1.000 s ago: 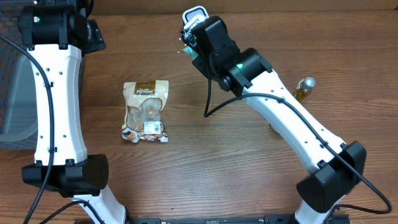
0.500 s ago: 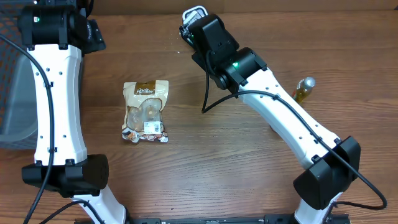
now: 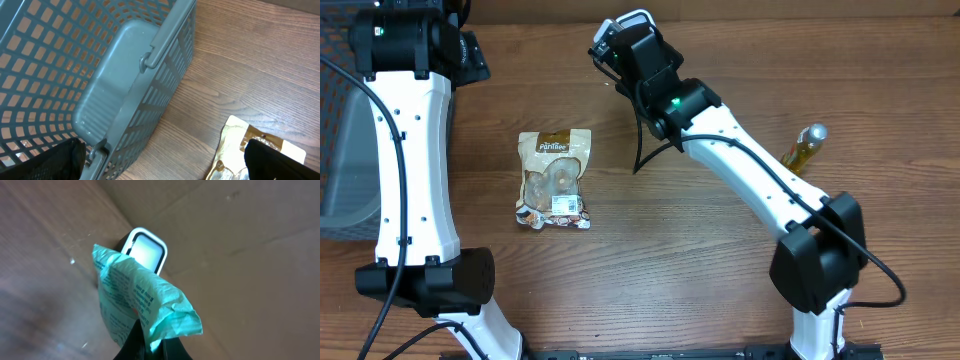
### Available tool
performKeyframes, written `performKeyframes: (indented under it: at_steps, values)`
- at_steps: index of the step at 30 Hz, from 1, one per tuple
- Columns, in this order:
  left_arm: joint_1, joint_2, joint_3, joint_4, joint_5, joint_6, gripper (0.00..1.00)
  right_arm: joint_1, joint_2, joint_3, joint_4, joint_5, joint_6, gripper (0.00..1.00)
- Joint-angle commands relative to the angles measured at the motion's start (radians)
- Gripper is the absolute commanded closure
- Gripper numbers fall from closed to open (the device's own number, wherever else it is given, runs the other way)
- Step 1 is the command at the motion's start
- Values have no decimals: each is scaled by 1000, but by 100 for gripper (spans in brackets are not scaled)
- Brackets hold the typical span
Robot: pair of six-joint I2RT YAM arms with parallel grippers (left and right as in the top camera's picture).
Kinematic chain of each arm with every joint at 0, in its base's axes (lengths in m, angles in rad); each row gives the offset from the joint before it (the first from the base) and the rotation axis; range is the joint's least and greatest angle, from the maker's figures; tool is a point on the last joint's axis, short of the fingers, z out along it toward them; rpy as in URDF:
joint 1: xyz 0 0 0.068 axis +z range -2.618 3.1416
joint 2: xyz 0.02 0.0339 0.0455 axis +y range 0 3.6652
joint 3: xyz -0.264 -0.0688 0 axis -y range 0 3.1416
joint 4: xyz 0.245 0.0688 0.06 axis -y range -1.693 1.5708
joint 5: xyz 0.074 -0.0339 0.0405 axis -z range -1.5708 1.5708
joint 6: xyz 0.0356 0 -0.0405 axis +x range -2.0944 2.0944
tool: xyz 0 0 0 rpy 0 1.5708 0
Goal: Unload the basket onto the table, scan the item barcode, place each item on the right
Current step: 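Hold the green wipes pack under the white scanner window, right gripper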
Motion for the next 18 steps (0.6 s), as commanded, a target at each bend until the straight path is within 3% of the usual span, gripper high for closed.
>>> performKeyframes:
  at_steps: [1, 9, 18]
  values:
    - [-7, -4, 19, 2, 4, 18, 0, -1, 38, 24, 62, 87, -103, 96]
    - [-7, -4, 19, 2, 4, 18, 0, -16, 117, 24, 283, 150, -251, 96]
    - [-7, -4, 19, 2, 4, 18, 1, -62, 179, 24, 505, 161, -264, 96]
